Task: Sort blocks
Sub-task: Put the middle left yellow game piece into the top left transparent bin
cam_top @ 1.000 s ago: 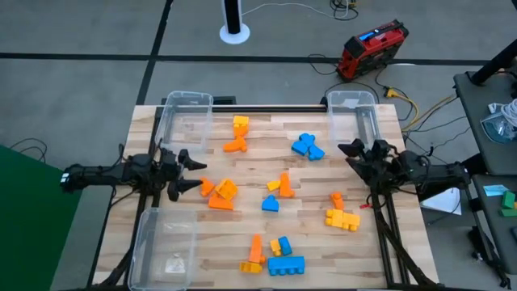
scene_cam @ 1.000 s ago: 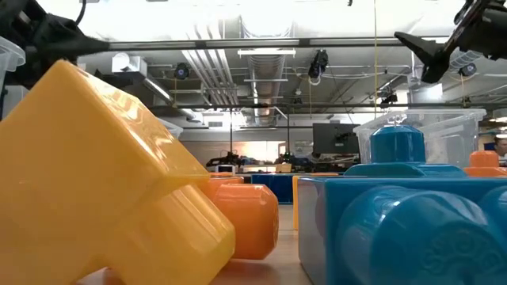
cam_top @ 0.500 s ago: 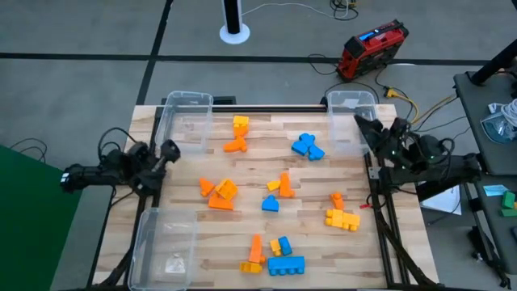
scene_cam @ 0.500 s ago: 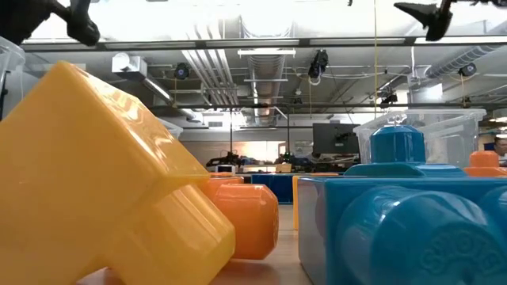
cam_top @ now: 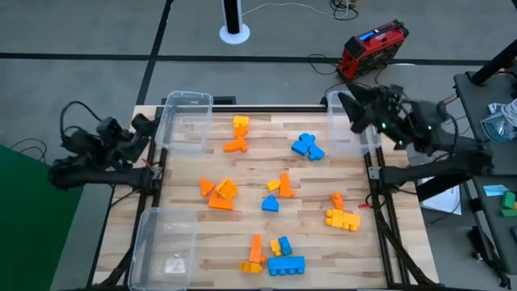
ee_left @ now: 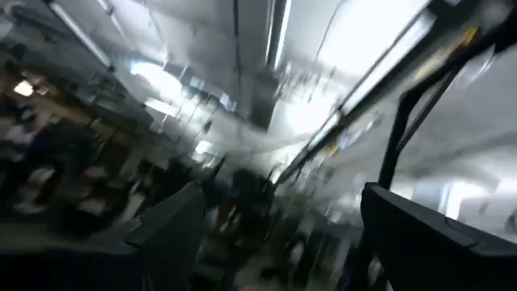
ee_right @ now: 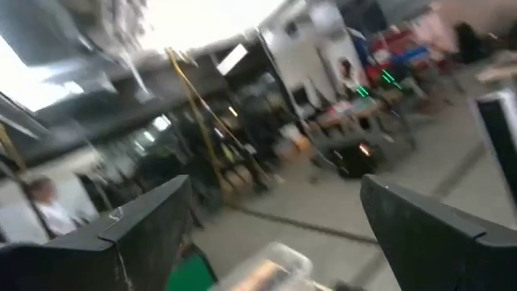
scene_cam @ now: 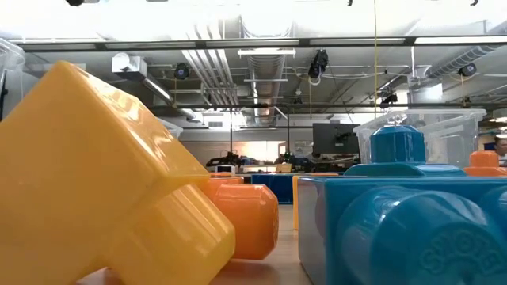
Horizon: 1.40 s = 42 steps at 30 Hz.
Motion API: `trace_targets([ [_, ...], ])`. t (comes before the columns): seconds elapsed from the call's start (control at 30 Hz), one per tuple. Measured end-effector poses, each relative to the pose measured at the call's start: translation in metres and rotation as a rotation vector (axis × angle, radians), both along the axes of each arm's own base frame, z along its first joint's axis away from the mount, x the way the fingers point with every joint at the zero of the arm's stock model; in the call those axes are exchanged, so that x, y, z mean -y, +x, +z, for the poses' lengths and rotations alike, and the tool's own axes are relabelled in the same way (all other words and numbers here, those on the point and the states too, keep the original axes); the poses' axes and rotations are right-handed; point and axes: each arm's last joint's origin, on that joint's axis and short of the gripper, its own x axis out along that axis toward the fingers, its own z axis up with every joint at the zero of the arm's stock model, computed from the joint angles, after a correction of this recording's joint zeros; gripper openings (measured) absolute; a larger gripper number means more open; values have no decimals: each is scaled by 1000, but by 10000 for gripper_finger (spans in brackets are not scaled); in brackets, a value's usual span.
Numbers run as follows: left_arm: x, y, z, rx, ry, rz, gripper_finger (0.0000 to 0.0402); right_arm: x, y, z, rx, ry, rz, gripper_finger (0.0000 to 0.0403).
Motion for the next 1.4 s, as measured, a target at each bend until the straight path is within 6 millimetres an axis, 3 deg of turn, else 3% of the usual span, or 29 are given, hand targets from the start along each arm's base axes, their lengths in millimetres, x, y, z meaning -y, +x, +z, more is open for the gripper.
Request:
trace_targets([
  [0.23,0,21,49,-176,10,6,304,16,11,24,-208,168,-80,352],
  [0.4,0,38,86,-172,6,4,304,22,23,20,-304,256,-111,352],
  [0.6,0,48,119,-232,34,15,304,24,35,13,-396,227,-110,352],
  [0.7,-4,52,116,-424,-144,117,304,25,38,11,-407,228,-108,352],
  [0.8,-10,51,100,-634,-401,302,304,25,39,11,-409,227,-108,352],
  [0.9,-11,57,88,-746,-569,378,304,25,38,11,-407,226,-108,352],
  [1.23,-11,112,70,-933,-487,428,304,25,37,13,-395,224,-107,352],
  [1.4,-13,136,58,-981,-559,466,304,25,37,13,-395,223,-107,352],
])
